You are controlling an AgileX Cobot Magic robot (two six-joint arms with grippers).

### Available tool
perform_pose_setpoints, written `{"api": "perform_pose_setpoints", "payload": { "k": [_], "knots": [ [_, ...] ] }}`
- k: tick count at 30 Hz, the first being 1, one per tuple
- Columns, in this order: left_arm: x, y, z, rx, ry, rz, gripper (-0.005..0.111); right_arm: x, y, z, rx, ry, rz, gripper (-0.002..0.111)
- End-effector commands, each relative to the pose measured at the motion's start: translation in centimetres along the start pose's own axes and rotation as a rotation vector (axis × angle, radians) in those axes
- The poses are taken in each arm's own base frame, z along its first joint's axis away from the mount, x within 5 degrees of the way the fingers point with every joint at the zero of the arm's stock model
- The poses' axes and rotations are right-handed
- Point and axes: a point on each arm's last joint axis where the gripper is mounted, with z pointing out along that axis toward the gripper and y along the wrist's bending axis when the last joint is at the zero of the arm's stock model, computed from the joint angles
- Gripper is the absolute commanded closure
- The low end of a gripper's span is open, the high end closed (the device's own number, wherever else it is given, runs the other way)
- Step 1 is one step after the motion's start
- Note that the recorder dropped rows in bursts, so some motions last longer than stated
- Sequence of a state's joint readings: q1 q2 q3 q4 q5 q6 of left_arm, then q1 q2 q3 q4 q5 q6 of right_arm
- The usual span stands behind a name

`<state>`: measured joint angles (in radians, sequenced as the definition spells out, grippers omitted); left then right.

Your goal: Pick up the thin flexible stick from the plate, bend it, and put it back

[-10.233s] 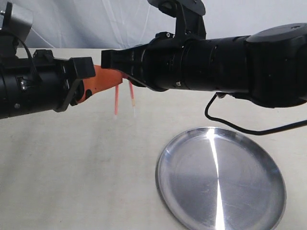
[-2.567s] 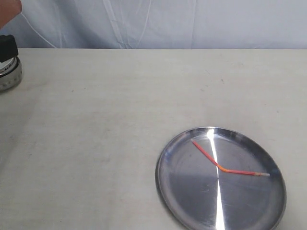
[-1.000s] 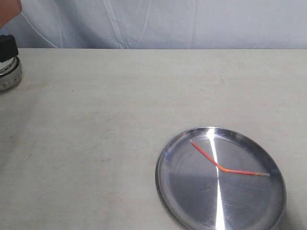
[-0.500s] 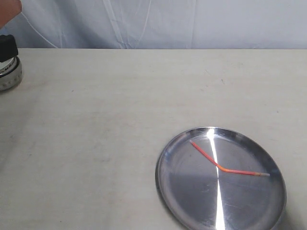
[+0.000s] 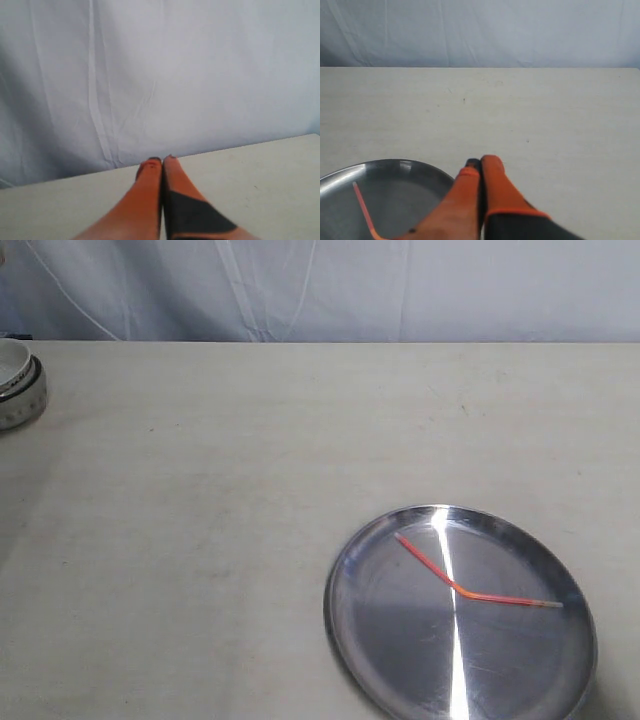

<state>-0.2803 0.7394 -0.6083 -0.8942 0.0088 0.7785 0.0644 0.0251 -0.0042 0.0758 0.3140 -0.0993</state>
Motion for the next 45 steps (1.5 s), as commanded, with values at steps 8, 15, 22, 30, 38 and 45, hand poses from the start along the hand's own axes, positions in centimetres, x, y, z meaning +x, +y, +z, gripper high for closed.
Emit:
{"api": "perform_pose_setpoints", "payload": {
  "k": [8,15,22,30,38,45],
  "knots": [
    [8.5,2.0,-6.2,-0.119,0.073,-0.039,0.106,0.0,0.0,0.0,0.005,-0.009,0.000,0.109],
    [11.6,3.3,-8.7,-0.290,-0.030,-0.018,0.106,0.0,0.0,0.0,0.005,-0.009,0.000,0.109],
    [14.5,3.9,-9.7,-0.376,-0.072,-0.019,0.106,0.0,0.0,0.0,0.005,-0.009,0.000,0.109],
    [15.4,3.7,-9.8,-0.369,0.010,-0.037,0.106,0.0,0.0,0.0,0.005,-0.009,0.000,0.109],
    [15.8,3.7,-9.9,-0.370,0.056,-0.031,0.106,0.0,0.0,0.0,0.005,-0.009,0.000,0.109],
    [15.8,3.7,-9.9,-0.370,0.056,-0.031,0.106,0.0,0.0,0.0,0.005,-0.009,0.000,0.109]
  ]
}}
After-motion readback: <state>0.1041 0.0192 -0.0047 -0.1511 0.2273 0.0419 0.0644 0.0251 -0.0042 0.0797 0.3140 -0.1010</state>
